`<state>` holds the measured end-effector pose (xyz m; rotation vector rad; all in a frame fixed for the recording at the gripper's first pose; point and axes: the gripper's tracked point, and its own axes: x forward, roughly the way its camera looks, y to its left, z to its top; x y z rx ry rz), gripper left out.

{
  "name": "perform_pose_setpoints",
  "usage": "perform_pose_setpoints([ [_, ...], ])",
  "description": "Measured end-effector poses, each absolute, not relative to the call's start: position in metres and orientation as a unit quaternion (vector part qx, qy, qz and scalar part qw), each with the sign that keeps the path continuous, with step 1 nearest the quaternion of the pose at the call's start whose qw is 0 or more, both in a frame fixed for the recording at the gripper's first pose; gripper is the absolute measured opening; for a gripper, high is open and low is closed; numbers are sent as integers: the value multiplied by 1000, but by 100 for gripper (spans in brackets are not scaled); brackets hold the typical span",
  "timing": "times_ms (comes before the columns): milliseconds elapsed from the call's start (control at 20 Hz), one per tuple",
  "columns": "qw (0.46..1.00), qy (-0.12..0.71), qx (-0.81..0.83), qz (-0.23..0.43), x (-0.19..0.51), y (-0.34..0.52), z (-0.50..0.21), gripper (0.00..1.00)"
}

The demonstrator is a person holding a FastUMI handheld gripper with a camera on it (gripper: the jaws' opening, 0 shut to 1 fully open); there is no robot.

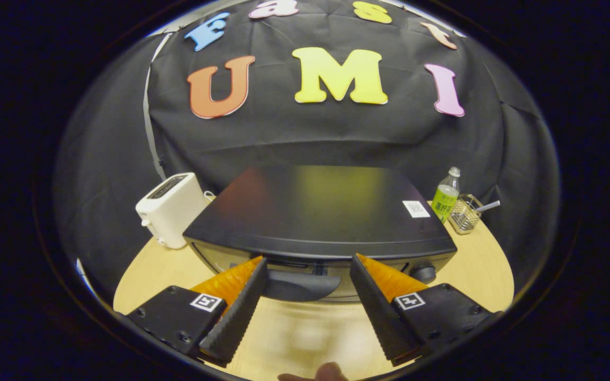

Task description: Open the toaster oven, put the food inside, and close the toaster oven door.

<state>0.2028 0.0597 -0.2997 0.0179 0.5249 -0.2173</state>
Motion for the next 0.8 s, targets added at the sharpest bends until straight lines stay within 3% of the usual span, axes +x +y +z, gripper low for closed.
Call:
perform_pose_setpoints([
  [600, 959, 265, 40, -89, 181, 68, -314, 100],
  [800, 944, 315, 36, -86, 152, 77, -344, 100],
])
